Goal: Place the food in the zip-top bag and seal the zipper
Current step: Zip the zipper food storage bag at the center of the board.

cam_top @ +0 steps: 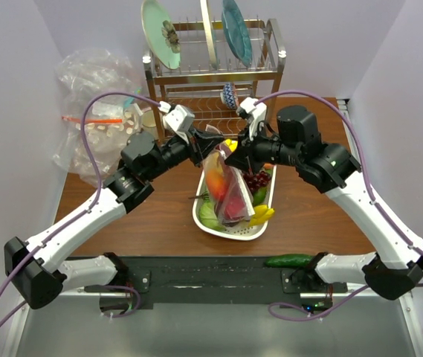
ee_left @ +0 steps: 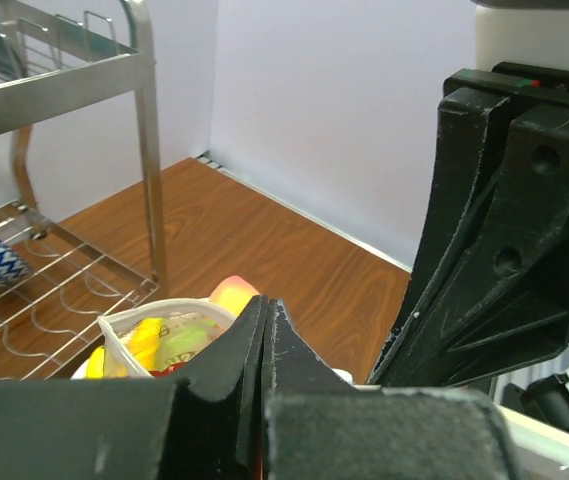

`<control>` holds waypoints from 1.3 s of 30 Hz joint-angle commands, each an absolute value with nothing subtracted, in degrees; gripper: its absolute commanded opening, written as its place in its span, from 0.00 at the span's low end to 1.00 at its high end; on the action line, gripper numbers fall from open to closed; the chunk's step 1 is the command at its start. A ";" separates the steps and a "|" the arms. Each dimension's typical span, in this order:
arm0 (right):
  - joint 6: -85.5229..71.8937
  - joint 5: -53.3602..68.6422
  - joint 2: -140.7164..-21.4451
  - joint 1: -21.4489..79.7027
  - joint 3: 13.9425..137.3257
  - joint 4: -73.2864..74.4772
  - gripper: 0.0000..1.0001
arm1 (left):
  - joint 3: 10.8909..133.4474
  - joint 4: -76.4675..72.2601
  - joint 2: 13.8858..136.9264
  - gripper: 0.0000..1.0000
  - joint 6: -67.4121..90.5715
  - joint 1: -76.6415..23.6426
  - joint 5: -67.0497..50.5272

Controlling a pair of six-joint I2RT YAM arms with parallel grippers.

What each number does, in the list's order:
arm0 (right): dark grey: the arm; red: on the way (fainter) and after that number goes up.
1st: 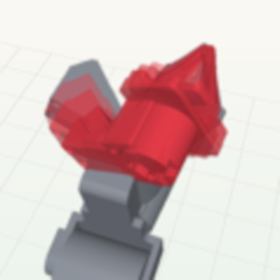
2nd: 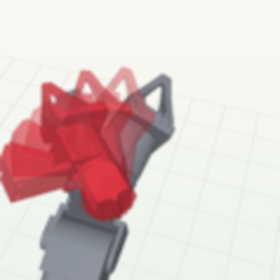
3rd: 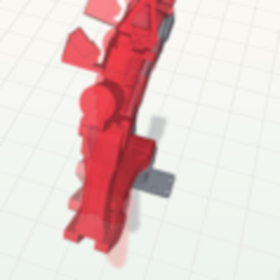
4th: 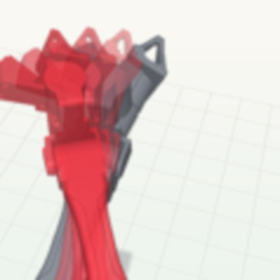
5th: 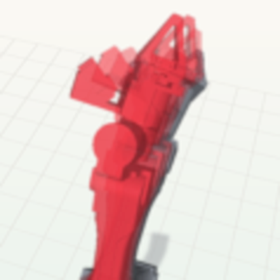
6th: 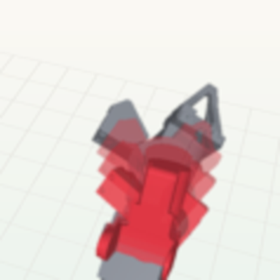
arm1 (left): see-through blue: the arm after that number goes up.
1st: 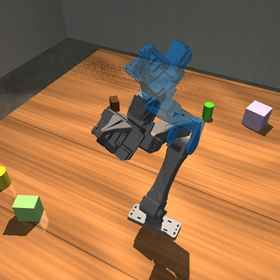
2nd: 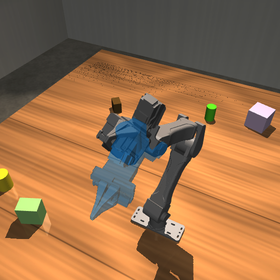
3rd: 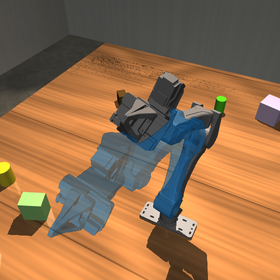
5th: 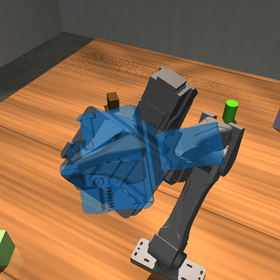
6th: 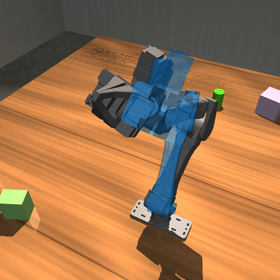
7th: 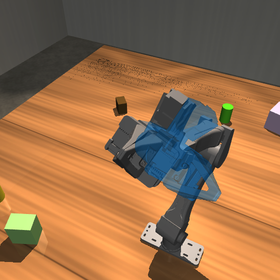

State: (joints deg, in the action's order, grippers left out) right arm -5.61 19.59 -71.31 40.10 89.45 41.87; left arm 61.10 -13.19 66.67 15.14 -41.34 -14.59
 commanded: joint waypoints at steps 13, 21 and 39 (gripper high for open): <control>-2.55 23.37 -71.37 40.17 95.88 41.82 0.00 | 77.15 10.26 63.80 0.94 -8.15 -41.66 -28.39; 6.06 35.06 -73.21 40.17 101.95 50.53 0.00 | 93.14 37.07 69.42 1.00 -27.06 -41.66 -43.85; 8.70 36.65 -71.37 40.34 101.43 51.86 0.00 | 106.87 53.96 80.95 0.72 -28.92 -41.84 -45.52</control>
State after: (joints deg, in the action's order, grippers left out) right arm 7.99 36.12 -73.12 40.12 100.42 53.98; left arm 104.29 51.94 80.84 -29.15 -41.69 -43.27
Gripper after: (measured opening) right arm 0.014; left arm 0.772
